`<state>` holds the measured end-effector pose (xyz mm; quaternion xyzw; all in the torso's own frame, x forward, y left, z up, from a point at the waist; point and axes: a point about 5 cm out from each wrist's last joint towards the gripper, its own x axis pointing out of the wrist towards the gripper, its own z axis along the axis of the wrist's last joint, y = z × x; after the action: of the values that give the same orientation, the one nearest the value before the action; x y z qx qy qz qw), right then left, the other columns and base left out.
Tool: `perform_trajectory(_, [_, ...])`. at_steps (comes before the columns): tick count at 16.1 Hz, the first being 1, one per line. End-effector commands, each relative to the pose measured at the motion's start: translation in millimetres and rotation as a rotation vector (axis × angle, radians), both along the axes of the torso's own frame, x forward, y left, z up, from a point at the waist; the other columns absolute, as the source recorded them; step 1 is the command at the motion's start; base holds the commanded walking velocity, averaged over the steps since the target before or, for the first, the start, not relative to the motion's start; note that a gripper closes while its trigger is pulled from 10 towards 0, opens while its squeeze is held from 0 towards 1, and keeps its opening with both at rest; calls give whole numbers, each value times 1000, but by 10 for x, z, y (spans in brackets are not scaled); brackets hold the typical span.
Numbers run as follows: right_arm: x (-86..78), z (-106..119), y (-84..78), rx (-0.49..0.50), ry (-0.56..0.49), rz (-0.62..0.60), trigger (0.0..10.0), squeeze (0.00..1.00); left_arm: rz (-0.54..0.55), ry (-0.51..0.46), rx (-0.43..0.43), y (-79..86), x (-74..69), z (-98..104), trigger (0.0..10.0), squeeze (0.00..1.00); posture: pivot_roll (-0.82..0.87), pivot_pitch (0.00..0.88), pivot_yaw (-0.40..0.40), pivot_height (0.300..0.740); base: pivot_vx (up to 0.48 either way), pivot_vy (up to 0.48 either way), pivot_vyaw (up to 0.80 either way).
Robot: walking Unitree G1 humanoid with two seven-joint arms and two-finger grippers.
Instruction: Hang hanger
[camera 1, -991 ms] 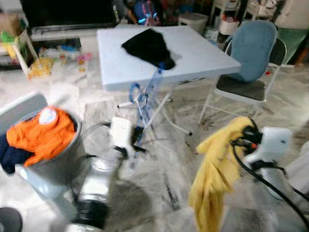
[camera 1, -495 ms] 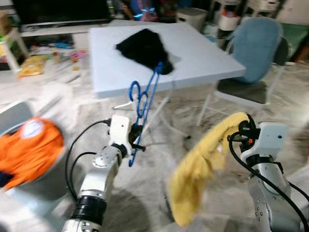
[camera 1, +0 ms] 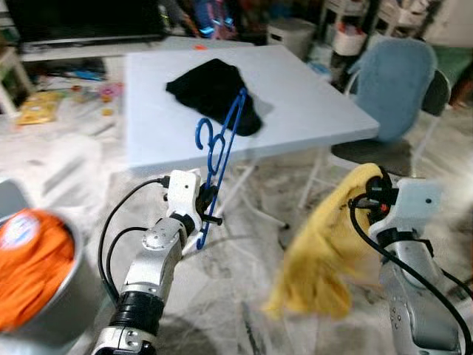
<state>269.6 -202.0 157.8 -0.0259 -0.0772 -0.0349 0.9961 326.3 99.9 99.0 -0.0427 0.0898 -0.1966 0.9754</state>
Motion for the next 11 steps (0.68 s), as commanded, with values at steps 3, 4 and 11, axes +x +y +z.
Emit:
perform_trajectory(3, [23, 131, -42, -23, -49, -14, 10000, 0, -37, -28, -20, -156, 61, 114, 10000, 0, 9, 0, -55, 740, 477, 0, 0])
perform_trajectory(4, [21, 130, -37, -28, -49, -8, 10000, 0, -42, -36, -20, -171, 63, 127, 10000, 0, 6, 0, -60, 740, 480, 0, 0])
perform_trajectory(11, [68, 172, 68, -63, -80, 52, 10000, 0, -6, -150, 32, -109, 179, 288, 10000, 0, 12, 0, -59, 740, 479, 0, 78])
